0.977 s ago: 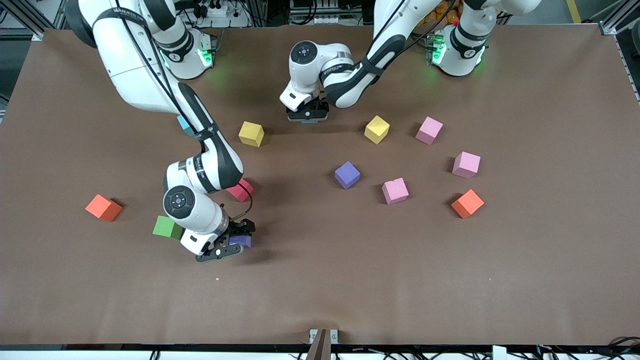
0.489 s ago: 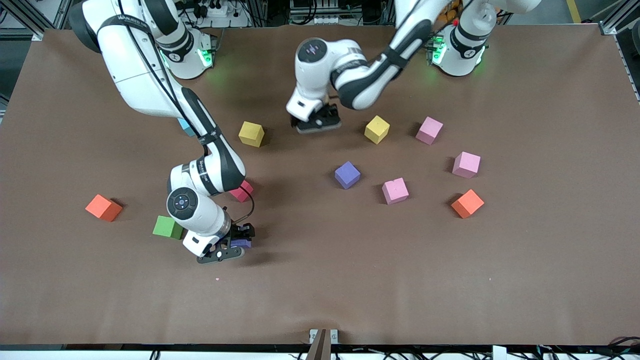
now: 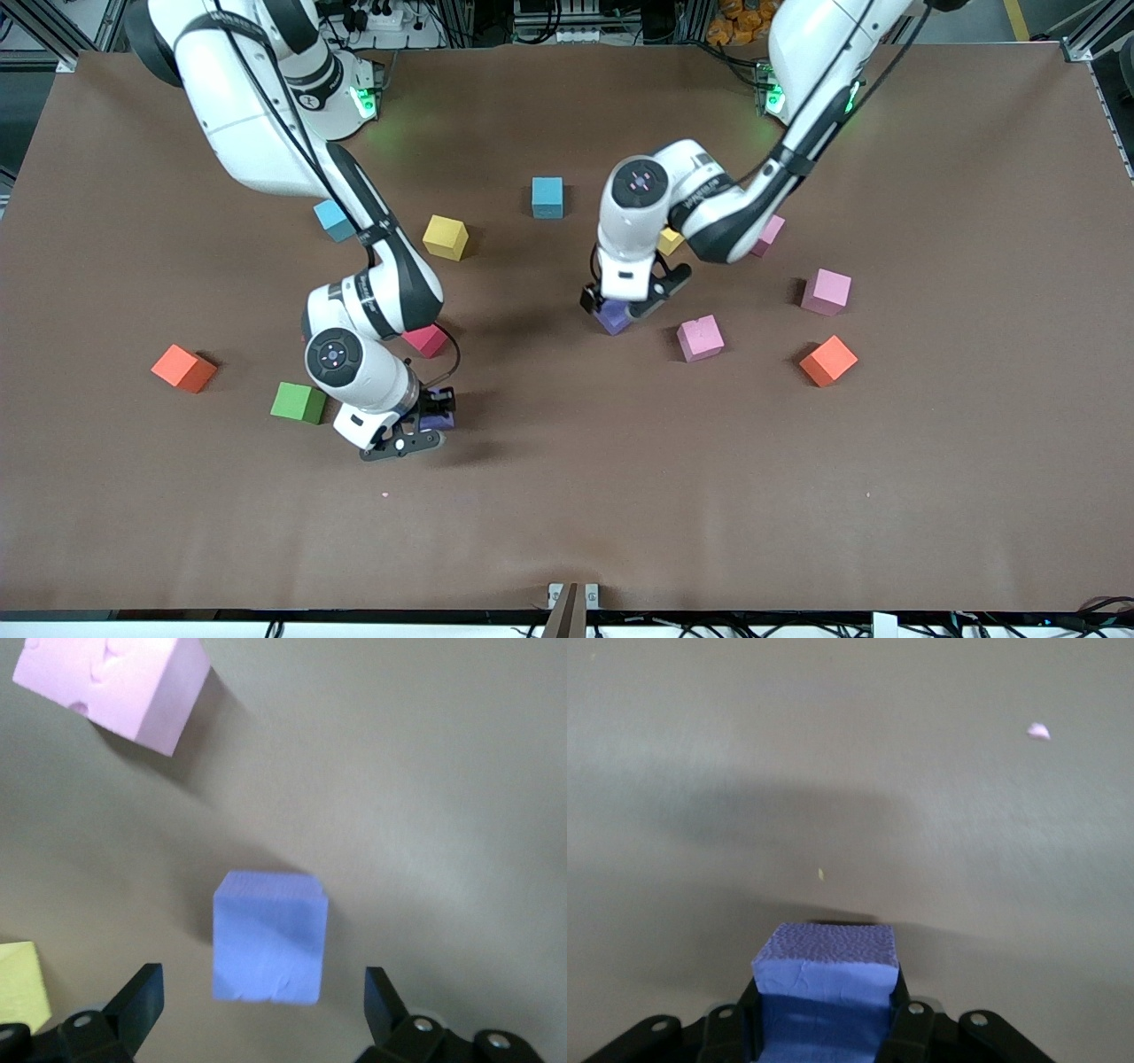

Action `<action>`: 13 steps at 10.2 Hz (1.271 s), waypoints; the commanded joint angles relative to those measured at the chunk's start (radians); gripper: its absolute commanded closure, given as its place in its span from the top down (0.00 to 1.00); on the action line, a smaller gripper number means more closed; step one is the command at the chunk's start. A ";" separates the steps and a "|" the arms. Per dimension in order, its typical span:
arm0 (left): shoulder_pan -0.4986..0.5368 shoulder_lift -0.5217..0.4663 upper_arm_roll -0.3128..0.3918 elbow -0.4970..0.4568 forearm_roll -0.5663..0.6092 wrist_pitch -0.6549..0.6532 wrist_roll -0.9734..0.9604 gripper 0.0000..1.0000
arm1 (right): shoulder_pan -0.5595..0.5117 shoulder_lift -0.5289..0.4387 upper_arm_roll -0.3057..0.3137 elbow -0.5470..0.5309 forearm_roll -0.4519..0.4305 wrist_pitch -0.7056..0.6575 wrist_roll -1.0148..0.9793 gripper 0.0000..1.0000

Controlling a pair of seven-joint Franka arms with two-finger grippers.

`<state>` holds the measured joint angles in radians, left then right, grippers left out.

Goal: Form number 2 with 11 blocks
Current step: 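Grasp another purple cube with the left gripper while the right gripper lifts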

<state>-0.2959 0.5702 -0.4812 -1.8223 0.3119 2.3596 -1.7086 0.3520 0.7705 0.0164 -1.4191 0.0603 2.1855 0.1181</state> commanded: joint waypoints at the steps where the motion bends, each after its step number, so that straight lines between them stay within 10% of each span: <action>1: -0.008 0.077 -0.011 0.069 -0.017 -0.003 -0.089 1.00 | 0.012 -0.167 -0.001 -0.071 -0.010 -0.154 -0.029 0.35; 7: -0.011 0.123 -0.011 0.067 -0.005 -0.003 -0.140 1.00 | 0.009 -0.503 0.160 -0.662 -0.010 0.153 -0.166 0.37; 13: 0.006 0.106 0.000 0.066 0.013 -0.011 -0.105 1.00 | 0.021 -0.697 0.341 -0.883 -0.011 0.163 -0.687 0.37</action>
<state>-0.2953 0.6896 -0.4806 -1.7585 0.3137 2.3594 -1.8257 0.3704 0.1228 0.3055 -2.2462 0.0528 2.3382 -0.4980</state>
